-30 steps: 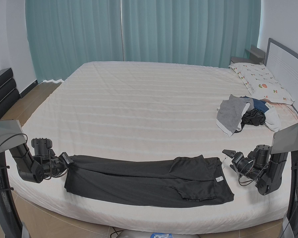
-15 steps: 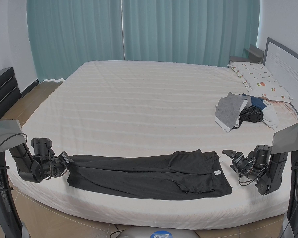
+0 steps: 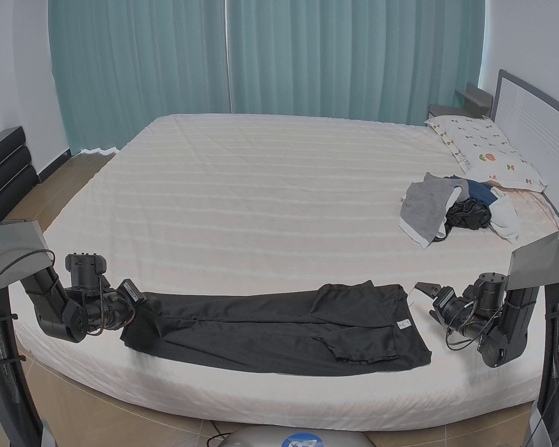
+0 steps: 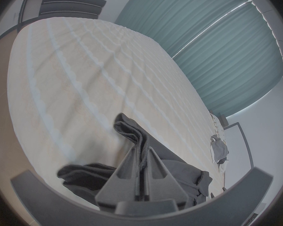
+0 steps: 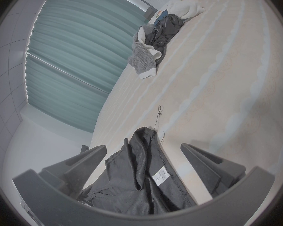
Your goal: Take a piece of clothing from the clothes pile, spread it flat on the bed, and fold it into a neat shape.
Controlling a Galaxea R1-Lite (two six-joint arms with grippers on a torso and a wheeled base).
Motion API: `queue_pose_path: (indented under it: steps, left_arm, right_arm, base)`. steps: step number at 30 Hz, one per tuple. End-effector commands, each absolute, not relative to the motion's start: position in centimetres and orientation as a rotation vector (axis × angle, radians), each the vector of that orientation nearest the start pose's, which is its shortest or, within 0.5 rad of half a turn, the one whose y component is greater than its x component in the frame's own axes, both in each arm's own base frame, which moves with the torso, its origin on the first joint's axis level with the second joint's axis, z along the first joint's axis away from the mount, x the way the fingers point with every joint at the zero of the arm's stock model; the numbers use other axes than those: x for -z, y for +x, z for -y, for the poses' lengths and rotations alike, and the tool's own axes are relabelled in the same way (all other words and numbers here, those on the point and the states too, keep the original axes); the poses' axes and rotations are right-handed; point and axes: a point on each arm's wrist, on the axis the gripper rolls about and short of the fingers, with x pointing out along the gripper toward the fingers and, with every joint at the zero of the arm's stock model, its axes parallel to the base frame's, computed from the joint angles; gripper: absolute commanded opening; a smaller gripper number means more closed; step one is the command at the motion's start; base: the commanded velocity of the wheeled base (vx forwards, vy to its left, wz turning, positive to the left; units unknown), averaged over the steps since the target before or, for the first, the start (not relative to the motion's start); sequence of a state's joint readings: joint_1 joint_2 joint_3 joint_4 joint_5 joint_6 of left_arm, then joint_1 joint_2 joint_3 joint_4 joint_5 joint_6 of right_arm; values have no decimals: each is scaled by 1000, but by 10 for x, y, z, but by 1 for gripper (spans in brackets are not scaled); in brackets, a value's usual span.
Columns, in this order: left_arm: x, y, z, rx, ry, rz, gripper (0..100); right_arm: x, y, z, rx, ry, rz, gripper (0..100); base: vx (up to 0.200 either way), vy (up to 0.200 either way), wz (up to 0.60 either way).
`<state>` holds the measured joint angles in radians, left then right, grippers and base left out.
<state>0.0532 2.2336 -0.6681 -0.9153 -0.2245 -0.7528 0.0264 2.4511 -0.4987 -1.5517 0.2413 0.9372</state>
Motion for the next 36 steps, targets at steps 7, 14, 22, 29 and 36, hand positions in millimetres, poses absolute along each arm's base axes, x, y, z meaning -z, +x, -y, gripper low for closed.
queue_pose_path:
  steps: [7,14,22,29,36]
  left_arm:
    - [-34,335,26,-60,-772,-691,0]
    - [-57,338,60,-88,-745,-746,0]
    - [-67,340,97,-81,-744,-839,0]
    - [-78,343,128,-31,-709,-888,0]
    - [-66,356,155,-5,-705,-910,0]
  right_arm:
    - [40,330,-15,-58,961,-499,100]
    - [41,329,-15,-58,959,-502,100]
    - [41,329,-16,-60,958,-503,100]
    - [43,329,-16,-58,954,-508,100]
    - [43,329,-16,-59,951,-508,100]
  base:
    - [0,-200,0]
    - [0,-200,0]
    - [0,-200,0]
    - [0,-200,0]
    - [0,-200,0]
